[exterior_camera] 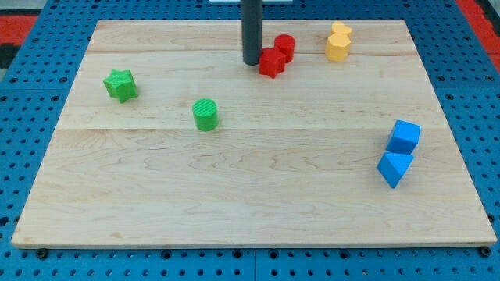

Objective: Move the red circle into the yellow blocks

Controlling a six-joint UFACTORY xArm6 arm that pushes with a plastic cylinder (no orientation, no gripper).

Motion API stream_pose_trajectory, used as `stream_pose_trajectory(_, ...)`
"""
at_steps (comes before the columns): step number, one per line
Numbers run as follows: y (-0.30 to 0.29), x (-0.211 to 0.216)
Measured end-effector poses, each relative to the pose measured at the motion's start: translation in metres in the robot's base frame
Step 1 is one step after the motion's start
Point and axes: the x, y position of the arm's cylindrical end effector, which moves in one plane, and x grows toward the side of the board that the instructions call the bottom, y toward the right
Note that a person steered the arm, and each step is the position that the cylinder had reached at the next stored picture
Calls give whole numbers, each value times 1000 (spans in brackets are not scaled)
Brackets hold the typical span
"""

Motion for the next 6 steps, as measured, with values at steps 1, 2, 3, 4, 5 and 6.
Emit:
stream_pose_trajectory(1,34,-10)
stream_pose_trajectory(2,42,-32)
stream_pose_trajectory(3,-15,-46)
stream_pose_trajectory(4,25,-80)
stream_pose_trajectory(5,25,-62)
stream_pose_trajectory(6,37,-54)
